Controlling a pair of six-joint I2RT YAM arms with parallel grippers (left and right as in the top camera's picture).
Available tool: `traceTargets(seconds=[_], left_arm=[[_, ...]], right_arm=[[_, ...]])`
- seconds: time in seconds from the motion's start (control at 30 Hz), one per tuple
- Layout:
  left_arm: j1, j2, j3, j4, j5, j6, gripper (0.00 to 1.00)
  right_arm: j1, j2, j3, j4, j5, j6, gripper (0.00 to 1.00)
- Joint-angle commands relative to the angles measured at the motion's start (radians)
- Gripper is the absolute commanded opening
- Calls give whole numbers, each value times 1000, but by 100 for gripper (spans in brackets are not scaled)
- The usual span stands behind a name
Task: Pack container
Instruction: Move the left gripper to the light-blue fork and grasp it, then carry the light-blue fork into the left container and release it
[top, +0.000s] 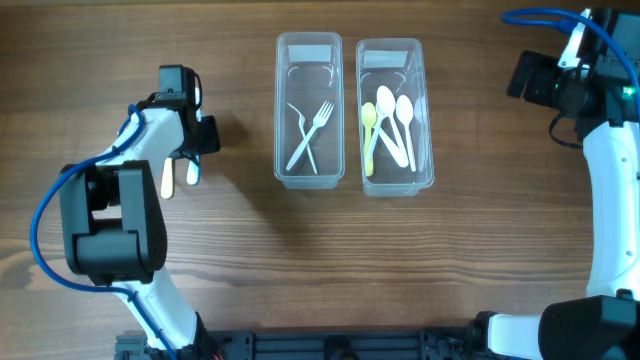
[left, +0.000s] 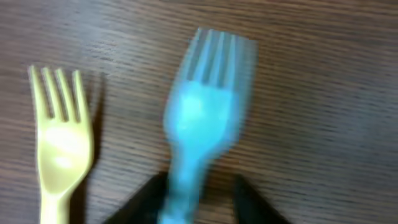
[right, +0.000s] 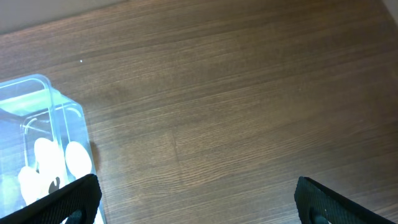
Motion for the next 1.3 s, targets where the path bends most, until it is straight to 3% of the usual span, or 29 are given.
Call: traceTargets(seconds=[0.0, 0.17, 0.33, 0.43, 0.87, 1.07, 1.27], left_arm=[[4, 56, -16, -13, 6, 29, 13], [4, 56, -16, -19, 14, 29, 18], [4, 42, -12, -39, 65, 28, 4], [4, -2, -2, -52, 107, 27, 4], [-9, -388, 8, -101, 160, -59, 4], [-116, -503, 8, -99, 234, -109, 4], [-290, -509, 8, -48, 229, -130, 4]], right_arm=[[-2, 6, 3, 0, 14, -7, 100], [-2, 5, 3, 0, 14, -6, 100], [-2, 5, 3, 0, 14, -6, 100], [-2, 6, 3, 0, 14, -6, 100], [-2, 6, 3, 0, 14, -7, 100], [-2, 6, 3, 0, 14, -6, 100], [-2, 6, 3, 0, 14, -6, 100]])
